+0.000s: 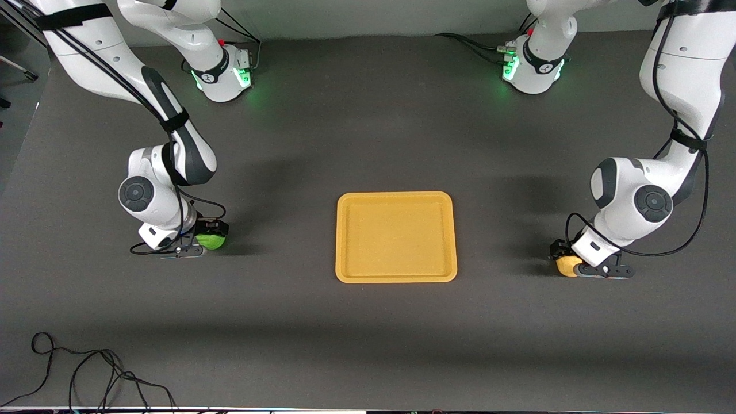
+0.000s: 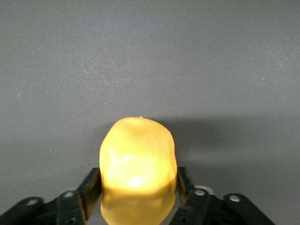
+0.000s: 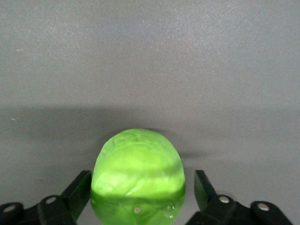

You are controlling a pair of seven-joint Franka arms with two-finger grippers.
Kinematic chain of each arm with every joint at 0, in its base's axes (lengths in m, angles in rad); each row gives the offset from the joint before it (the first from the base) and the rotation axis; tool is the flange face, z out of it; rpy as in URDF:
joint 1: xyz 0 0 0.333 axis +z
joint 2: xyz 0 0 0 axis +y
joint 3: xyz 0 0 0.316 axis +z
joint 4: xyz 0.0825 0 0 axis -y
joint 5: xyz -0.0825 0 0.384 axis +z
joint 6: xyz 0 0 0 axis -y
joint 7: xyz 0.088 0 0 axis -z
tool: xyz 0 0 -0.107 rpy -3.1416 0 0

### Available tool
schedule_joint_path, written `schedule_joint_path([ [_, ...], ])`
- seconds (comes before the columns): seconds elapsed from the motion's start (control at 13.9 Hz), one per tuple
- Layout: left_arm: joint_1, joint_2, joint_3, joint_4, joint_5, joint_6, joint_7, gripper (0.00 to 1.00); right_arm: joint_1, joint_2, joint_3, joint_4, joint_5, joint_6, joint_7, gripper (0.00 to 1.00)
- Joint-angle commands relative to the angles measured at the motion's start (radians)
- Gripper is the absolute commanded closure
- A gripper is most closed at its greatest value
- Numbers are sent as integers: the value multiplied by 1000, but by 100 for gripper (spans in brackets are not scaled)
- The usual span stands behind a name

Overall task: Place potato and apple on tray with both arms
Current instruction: 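Close the left gripper on the potato while the right gripper grasps the apple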

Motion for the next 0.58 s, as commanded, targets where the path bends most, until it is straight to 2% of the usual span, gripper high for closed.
schedule_joint_path([
  [0.0,5,-41,-4,-7,13,-7,-7,64,-1,-25,1,12,-17,-11,57,54],
  [0.07,5,-68,-7,-9,13,-26,-13,64,1,-54,2,30,-17,-67,71,56],
  [0.22,-26,-162,-21,0,4,-184,-58,65,6,-94,5,124,-14,-272,74,62],
  [0.36,-116,-237,-36,45,4,-354,-195,65,7,-102,36,272,67,-476,74,63],
  [0.5,-255,-242,-40,130,3,-515,-370,65,9,-96,38,378,150,-569,74,63],
])
